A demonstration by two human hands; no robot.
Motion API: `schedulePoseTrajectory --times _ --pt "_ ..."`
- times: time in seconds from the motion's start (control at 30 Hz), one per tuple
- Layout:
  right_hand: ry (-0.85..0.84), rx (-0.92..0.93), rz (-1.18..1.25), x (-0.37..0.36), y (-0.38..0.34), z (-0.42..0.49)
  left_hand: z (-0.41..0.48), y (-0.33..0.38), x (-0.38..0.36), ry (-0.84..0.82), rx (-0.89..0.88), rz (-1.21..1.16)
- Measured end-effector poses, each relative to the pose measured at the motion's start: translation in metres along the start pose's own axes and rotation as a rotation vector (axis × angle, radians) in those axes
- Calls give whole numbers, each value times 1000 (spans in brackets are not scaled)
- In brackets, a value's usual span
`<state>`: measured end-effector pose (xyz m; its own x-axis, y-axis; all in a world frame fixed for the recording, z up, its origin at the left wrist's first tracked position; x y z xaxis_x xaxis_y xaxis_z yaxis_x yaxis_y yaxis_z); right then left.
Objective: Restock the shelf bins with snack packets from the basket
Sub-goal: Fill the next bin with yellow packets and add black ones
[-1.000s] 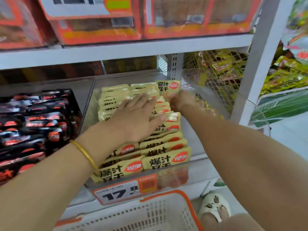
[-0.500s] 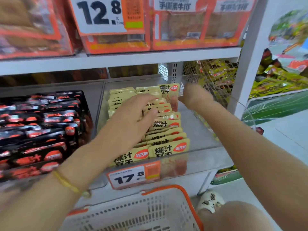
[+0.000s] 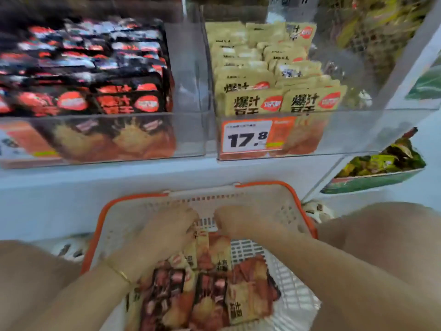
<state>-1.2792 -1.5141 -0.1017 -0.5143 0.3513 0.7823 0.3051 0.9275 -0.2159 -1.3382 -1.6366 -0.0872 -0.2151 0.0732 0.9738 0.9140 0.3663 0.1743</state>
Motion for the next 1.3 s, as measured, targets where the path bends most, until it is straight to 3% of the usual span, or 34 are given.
schedulePoseTrajectory --times 0.1,0.33,0.43,0.57,0.67,0.8,0.93,1.03,1.1,1.17,1.23,1.3 --pt "-174 -114 42 -82 28 50 -6 -17 -27 -104 73 -5" --pt "-158 -459 584 -193 73 105 -3 -19 -51 -46 111 -75" --pt "-89 -586 860 -199 60 112 -2 -20 -55 -66 125 -83" --pt "-142 -640 840 -193 50 105 1 -18 -51 -108 155 -92" --pt "-60 -548 618 -163 55 97 4 -12 -45 -128 150 -113" --pt "-23 -240 239 -82 41 63 12 7 -24 -73 125 -150" --pt "20 41 147 -3 14 1 16 31 2 -1 5 -180" --pt "182 62 250 35 18 -53 19 50 31 -23 -32 -169" --pt "393 20 469 54 35 -87 20 61 58 17 -19 -249" --pt "568 -53 1051 67 58 -125 20 71 91 144 -10 -416" --pt "543 5 1626 72 67 -157 21 84 128 305 10 -638" --pt "435 184 1770 81 54 -178 26 101 163 432 18 -757"
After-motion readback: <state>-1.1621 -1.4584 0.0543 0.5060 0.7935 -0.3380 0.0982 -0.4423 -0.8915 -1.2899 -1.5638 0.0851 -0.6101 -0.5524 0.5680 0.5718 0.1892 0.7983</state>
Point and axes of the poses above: each hand's wrist, its own z-axis towards the middle knuckle, its own x-axis out of the back of the hand, y = z × x, the point moved 4 cm from there along z, towards the middle knuckle, and after that the axes turned 5 degrees about -x, right-handed, at the moved point
